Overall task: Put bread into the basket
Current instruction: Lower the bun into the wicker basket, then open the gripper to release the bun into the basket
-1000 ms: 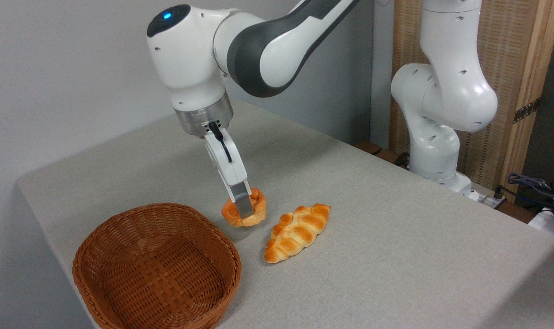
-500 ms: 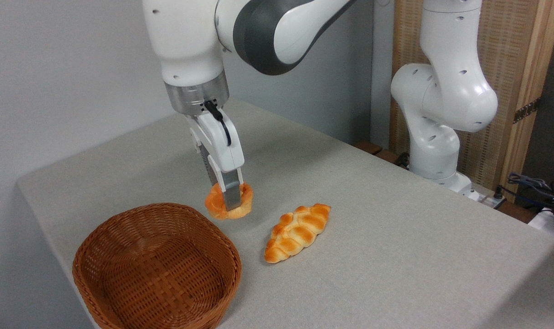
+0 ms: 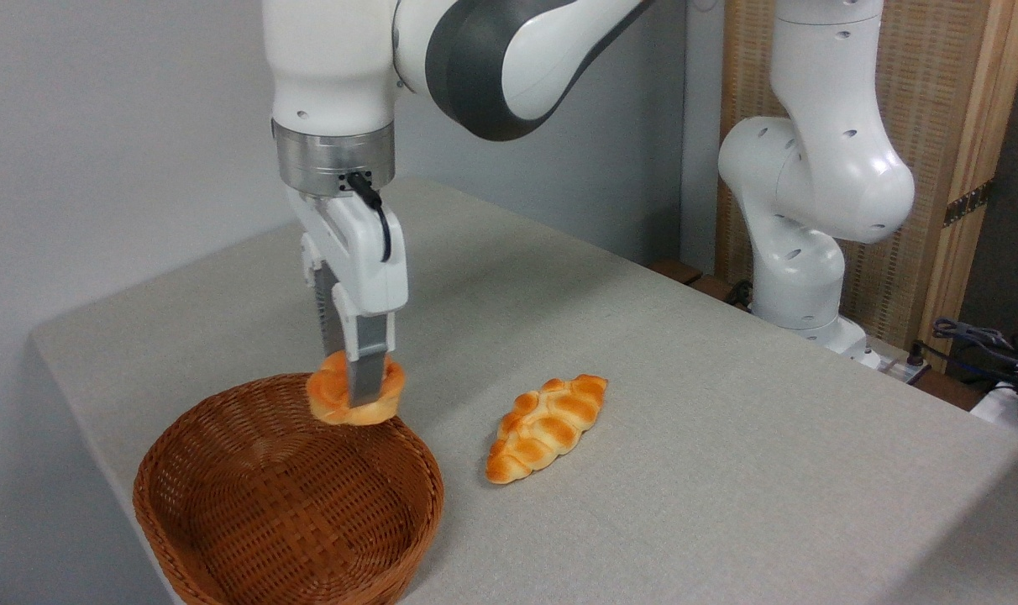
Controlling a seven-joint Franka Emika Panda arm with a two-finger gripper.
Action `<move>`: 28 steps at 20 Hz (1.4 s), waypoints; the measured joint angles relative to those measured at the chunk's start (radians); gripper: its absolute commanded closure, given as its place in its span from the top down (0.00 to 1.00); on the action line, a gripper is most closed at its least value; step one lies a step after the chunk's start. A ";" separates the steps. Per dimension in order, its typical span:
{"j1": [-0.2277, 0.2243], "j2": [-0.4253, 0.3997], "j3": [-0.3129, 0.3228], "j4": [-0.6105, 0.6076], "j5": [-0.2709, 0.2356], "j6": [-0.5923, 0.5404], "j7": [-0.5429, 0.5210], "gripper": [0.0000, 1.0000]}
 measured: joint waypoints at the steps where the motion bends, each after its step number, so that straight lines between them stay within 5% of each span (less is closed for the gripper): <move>1: 0.000 0.003 0.000 0.000 0.000 0.016 0.000 0.81; 4: 0.000 0.019 0.001 0.000 0.000 0.080 0.000 1.00; 9: 0.002 0.034 0.013 0.000 0.000 0.154 0.000 1.00; 28: 0.005 0.034 0.020 0.003 0.000 0.155 0.000 1.00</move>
